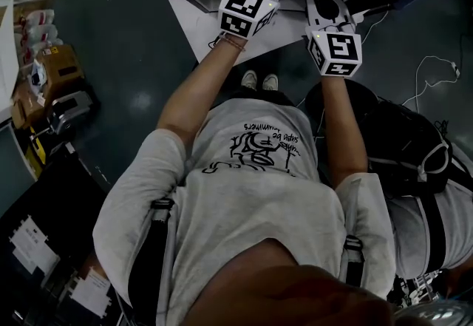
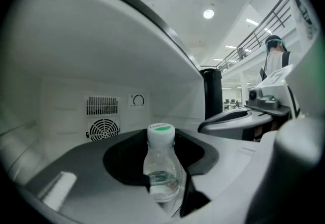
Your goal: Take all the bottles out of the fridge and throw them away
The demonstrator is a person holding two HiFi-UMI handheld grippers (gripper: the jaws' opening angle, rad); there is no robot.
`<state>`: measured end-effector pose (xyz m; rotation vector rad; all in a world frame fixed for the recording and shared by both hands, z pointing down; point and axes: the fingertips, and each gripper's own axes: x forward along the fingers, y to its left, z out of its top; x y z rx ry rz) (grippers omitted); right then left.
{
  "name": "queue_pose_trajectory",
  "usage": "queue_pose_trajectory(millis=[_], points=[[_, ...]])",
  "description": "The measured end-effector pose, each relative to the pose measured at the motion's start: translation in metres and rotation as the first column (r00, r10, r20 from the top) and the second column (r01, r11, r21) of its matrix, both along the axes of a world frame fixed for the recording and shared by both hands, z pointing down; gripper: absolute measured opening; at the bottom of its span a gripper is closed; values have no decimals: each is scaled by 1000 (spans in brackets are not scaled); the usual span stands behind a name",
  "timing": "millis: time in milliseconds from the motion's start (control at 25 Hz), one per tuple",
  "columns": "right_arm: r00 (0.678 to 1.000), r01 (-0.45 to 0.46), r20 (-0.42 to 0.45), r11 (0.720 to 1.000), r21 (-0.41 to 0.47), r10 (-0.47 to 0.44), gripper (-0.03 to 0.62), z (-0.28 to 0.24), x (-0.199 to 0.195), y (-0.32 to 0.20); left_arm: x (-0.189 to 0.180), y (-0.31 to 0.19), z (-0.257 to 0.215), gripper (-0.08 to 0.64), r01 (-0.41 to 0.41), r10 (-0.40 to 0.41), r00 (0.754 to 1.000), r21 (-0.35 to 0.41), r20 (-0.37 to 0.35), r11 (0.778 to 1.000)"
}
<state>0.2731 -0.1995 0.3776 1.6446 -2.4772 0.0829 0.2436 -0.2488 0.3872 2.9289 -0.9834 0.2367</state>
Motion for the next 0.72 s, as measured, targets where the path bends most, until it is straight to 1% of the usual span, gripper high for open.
queue_pose_trajectory(millis=[200, 400, 520, 720], points=[[1000, 11, 0, 1000, 9, -11, 9, -15, 2, 8, -3, 18, -18, 160, -36, 36, 999, 13, -9, 999], [999, 45, -15, 999, 18, -45, 9, -26, 2, 16, -4, 35, -35, 160, -59, 60, 997, 15, -39, 998], [998, 61, -19, 998, 26, -60, 9, -35, 0, 22, -5, 46, -43, 160, -72, 73, 996, 21, -43, 997], [997, 79, 5, 997, 27, -79, 9, -50, 0, 34, -9, 61, -61, 160, -85, 86, 994, 30, -64, 996]])
